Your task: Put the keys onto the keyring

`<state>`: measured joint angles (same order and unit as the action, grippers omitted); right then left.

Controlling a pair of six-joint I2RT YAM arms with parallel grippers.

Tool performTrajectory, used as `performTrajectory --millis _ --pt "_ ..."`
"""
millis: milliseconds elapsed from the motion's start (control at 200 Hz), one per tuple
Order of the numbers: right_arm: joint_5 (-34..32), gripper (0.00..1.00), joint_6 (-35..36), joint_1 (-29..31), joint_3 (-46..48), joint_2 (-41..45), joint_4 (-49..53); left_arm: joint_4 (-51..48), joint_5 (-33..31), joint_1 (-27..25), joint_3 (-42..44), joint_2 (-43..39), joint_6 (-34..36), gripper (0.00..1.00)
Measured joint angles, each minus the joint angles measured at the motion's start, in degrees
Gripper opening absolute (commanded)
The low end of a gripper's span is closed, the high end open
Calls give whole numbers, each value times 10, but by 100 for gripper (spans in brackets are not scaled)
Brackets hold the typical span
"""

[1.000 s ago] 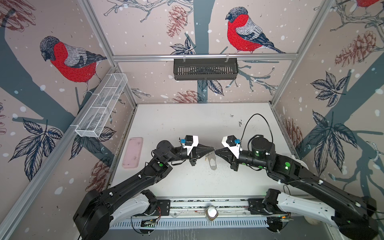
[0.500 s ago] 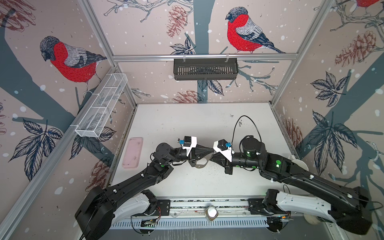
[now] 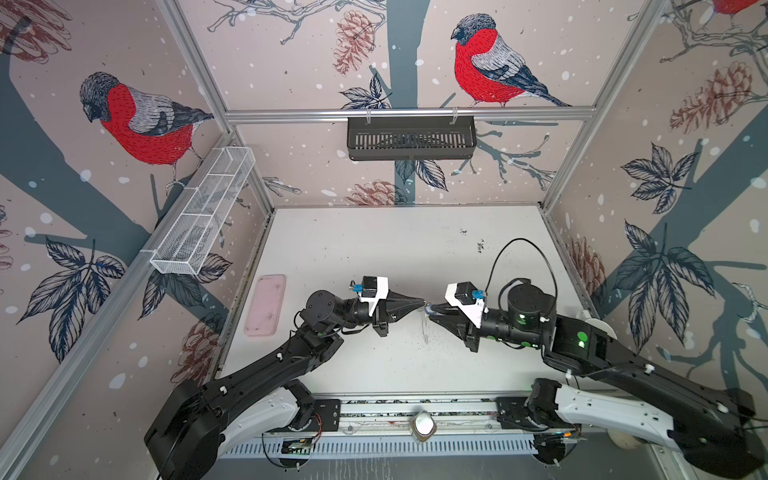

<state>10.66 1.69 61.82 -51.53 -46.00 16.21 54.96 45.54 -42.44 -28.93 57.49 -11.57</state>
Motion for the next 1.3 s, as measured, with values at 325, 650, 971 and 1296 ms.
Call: performTrajectory --millis 325,650,971,1296 --pt "-25 31 1 0 -13 -15 -5 -1 -1 0 0 -1 0 0" --pt "-26 12 13 0 -17 -36 -15 0 10 0 0 3 -3 0" --pt "0 4 15 0 -19 -56 -15 14 21 0 0 8 -7 0" --pt "14 32 17 1 -29 -71 -5 36 26 0 5 11 -20 0"
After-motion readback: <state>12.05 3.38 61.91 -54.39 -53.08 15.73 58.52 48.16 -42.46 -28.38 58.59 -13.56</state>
